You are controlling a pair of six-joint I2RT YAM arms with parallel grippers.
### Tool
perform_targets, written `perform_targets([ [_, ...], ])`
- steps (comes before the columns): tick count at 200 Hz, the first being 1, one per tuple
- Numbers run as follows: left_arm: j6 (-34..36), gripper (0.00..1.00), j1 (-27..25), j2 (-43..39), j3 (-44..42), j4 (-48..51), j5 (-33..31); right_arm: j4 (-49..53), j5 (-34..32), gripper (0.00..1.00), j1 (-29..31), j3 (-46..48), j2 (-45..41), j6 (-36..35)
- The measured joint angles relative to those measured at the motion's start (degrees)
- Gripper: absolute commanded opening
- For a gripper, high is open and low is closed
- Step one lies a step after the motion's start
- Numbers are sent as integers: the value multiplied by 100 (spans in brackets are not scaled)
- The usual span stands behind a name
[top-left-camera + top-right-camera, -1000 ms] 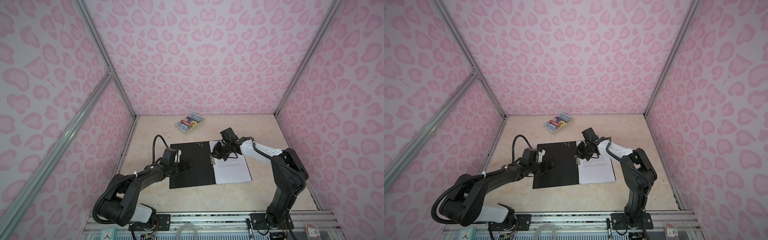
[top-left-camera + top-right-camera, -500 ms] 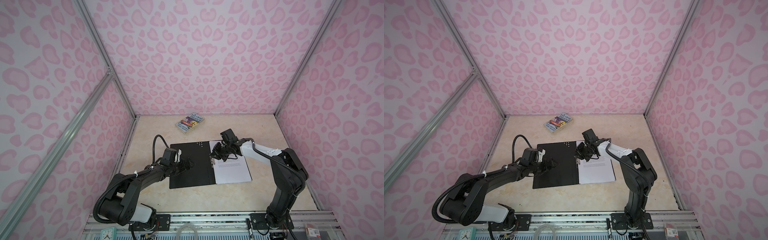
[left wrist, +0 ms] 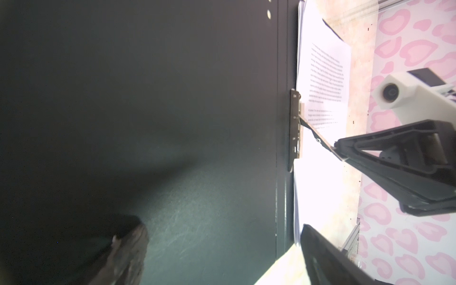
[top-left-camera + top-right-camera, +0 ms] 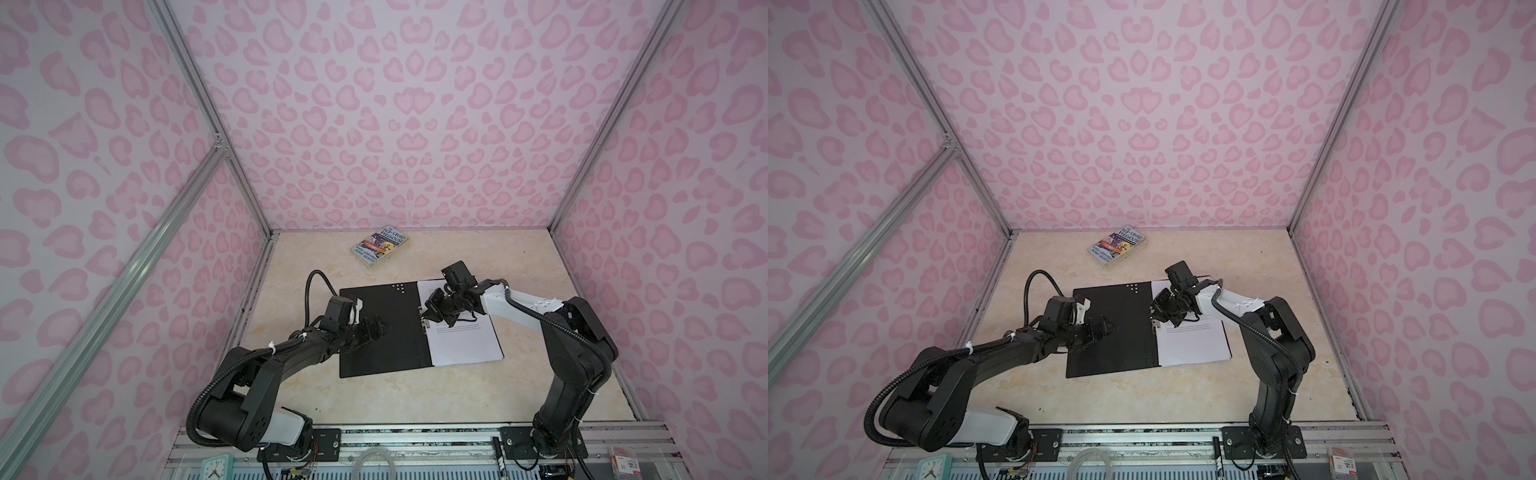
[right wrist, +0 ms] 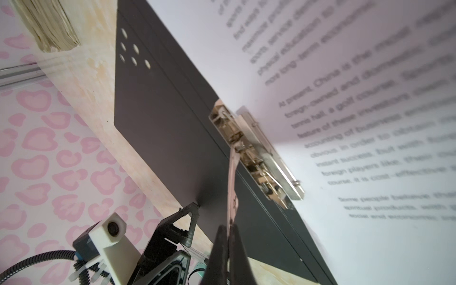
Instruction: Put the files into the folder
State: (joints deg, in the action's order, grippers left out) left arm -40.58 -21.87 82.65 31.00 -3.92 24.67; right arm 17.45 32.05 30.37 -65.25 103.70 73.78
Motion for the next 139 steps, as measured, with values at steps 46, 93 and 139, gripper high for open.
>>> perform_targets([
  [46,-57,98,0,28,-15,-81,0,-96,0,0,0,205,-116,-321],
  [93,-166,98,0,118,7,-205,-4,-138,-35,0,-55,704,-234,-1349],
  [139,-197,98,0,317,79,-400,42,-933,42,0,-74,1401,-37,-2168],
])
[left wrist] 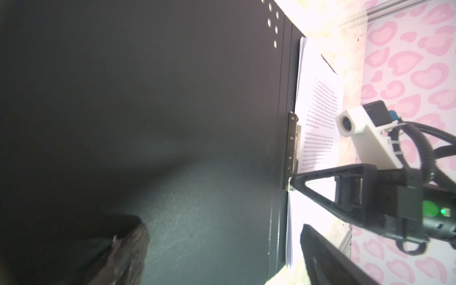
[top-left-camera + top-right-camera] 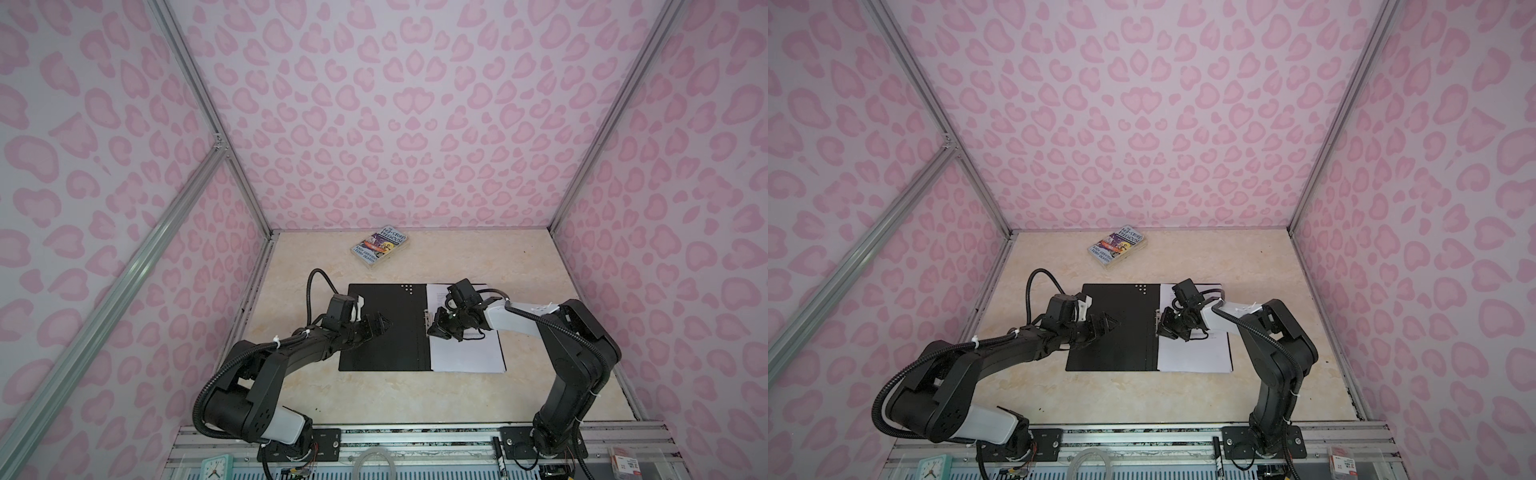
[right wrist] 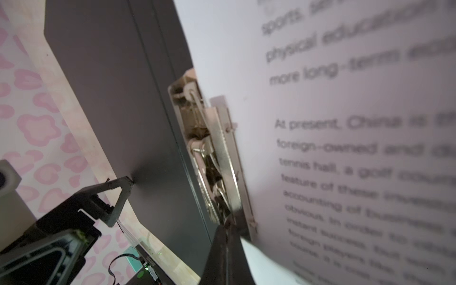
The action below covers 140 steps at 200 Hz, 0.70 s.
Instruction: Put the files into the folder
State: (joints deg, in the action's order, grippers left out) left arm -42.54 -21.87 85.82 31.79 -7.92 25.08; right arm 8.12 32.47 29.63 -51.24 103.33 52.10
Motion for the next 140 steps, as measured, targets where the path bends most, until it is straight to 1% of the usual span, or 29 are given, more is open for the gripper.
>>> perform_targets([
  [33,-39,98,7,70,7,-133,-15,-291,-35,0,13,190,-39,-184],
  [66,-90,98,11,133,7,-278,-48,-284,-177,0,55,197,-42,-350],
  [91,-116,98,11,177,4,-400,-96,-232,-306,0,87,175,-74,-369],
  [106,-142,98,11,175,-7,-424,-107,-195,-529,0,131,179,-162,-374],
  [140,-212,98,-15,205,-50,-586,-52,160,-807,0,138,107,-363,-474],
])
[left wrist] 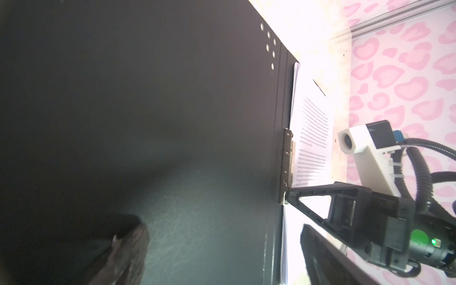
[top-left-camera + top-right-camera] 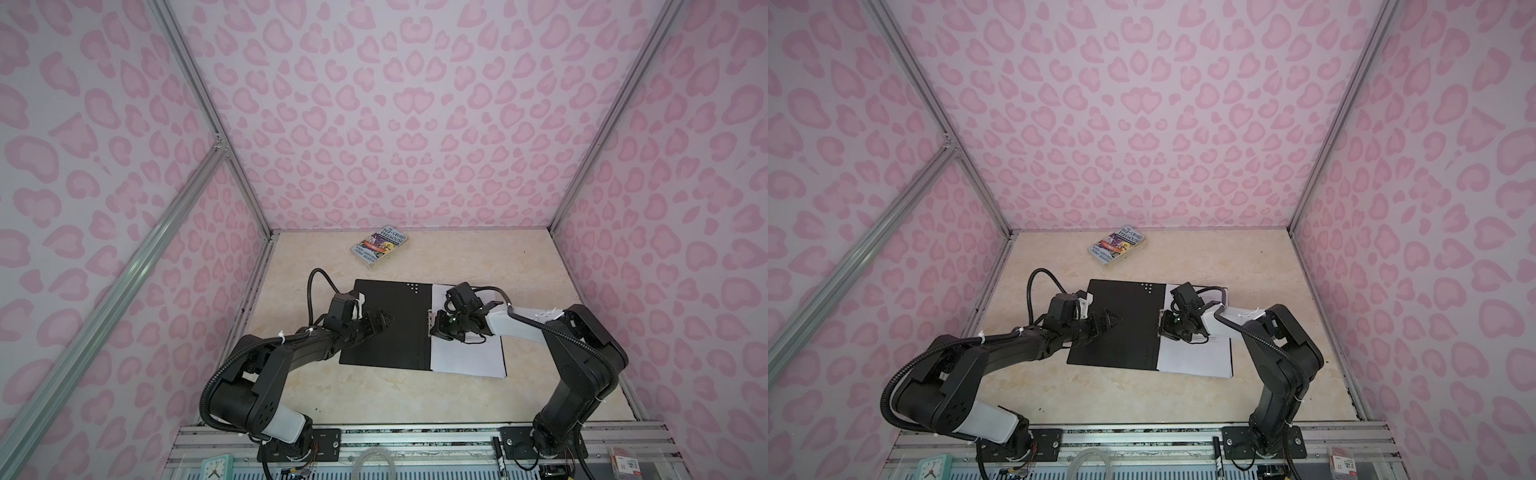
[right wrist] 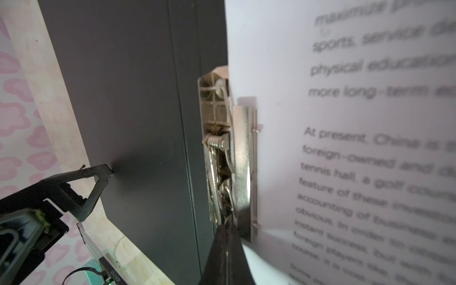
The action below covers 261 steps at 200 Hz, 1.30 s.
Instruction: Put the files into the folder
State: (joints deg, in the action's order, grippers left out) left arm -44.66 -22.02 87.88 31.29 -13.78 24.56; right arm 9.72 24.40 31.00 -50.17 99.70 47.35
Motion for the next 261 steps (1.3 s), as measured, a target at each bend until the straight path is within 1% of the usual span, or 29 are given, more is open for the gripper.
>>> perform_targets([
  [30,-122,98,-11,55,-20,-151,111,350,-208,0,-2,-101,-125,-59],
  [44,-151,98,-11,66,-24,-170,131,656,-514,0,-39,-109,-136,-136],
  [73,-170,98,-9,70,-35,-201,133,796,-629,0,-61,-146,-70,-146],
  [95,-173,99,-9,70,-37,-203,136,789,-557,0,-61,-136,-33,-149],
  [118,-173,99,-9,70,-39,-203,136,737,-605,0,-13,-140,-170,-177],
  [138,-173,98,-7,72,-39,-205,140,1069,-629,0,13,-236,-271,-214],
  [147,-170,99,-7,72,-37,-205,144,1126,-570,4,11,-337,-291,-254],
  [159,-166,99,-9,72,-11,-173,153,1130,-463,12,-7,-481,-363,-304],
  [169,-140,99,-33,66,55,-61,149,1117,-374,22,-39,-599,-446,-345],
  [184,-17,99,-83,4,227,243,85,1141,-271,40,-131,-769,-619,-468],
  [195,81,99,-142,-92,431,761,9,1182,-225,51,-269,-863,-750,-560],
  [211,205,99,-219,-271,719,1611,-142,1268,-188,64,-586,-901,-881,-743],
  [223,354,99,-247,-481,1008,2114,-190,1379,-184,72,-892,-831,-964,-914],
  [240,555,98,-275,-817,1392,2496,-299,1641,-199,80,-1349,-686,-1150,-1156],
  [261,721,98,-142,-1045,1606,2953,-560,1805,-227,85,-1930,-444,-1357,-1460],
])
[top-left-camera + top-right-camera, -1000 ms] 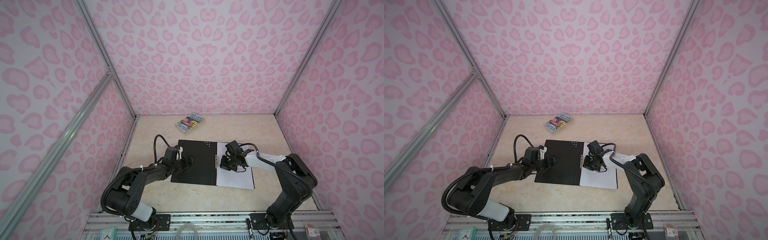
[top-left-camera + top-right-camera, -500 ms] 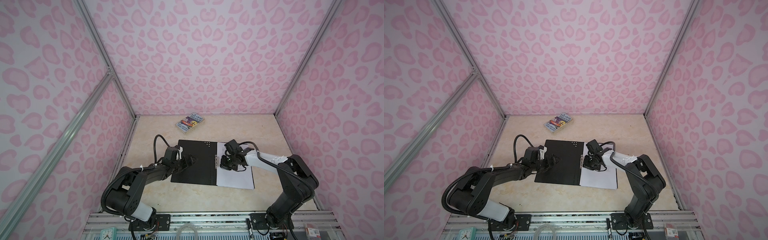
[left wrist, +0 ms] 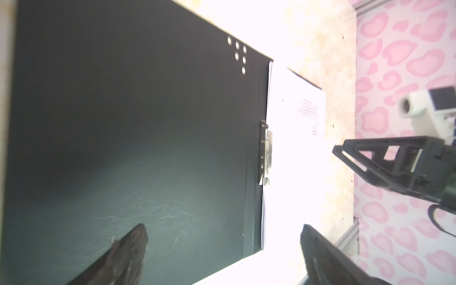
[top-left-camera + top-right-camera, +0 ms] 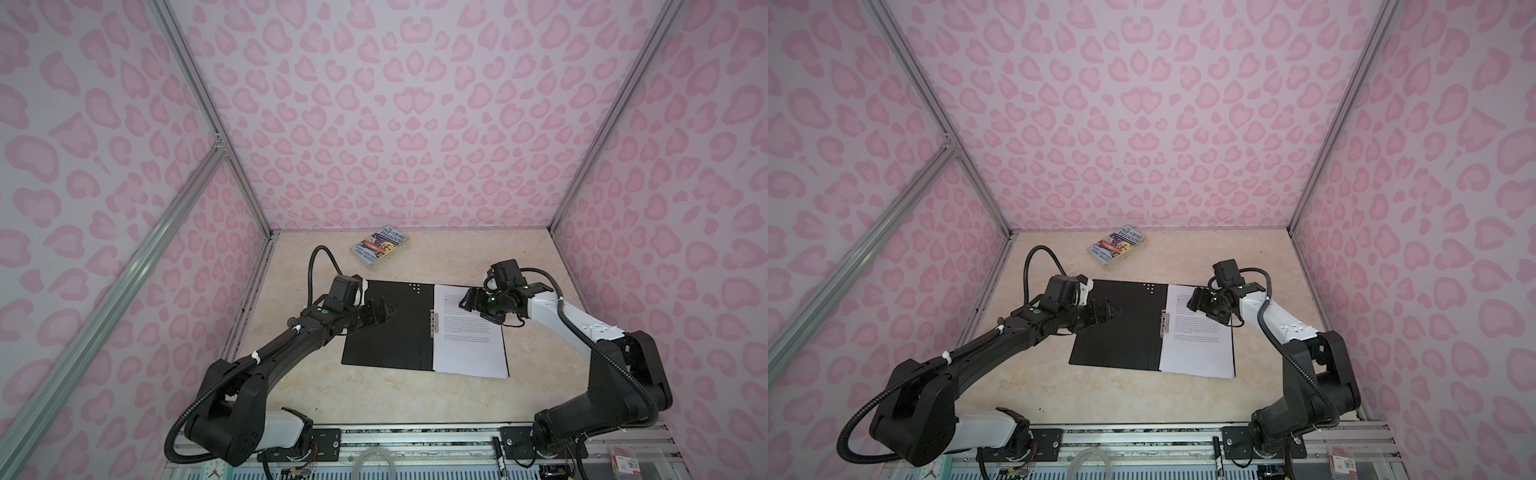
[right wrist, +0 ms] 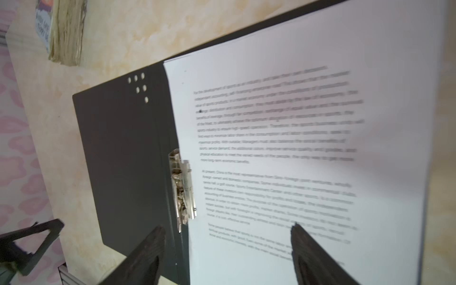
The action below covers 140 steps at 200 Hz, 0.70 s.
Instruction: Put the files into the folder
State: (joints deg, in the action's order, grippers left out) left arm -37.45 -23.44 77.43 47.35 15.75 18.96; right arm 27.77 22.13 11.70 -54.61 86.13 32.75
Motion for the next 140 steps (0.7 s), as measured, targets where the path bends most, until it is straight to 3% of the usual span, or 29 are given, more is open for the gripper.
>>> perform_targets([
  [47,238,97,673,109,-111,820,-317,306,90,87,-1102,682,-238,-415],
  [78,496,98,1099,678,-153,874,-186,289,328,86,-1325,1038,-184,-487],
  [140,1029,99,1156,1641,133,393,461,-42,743,85,-1397,1204,9,-463],
])
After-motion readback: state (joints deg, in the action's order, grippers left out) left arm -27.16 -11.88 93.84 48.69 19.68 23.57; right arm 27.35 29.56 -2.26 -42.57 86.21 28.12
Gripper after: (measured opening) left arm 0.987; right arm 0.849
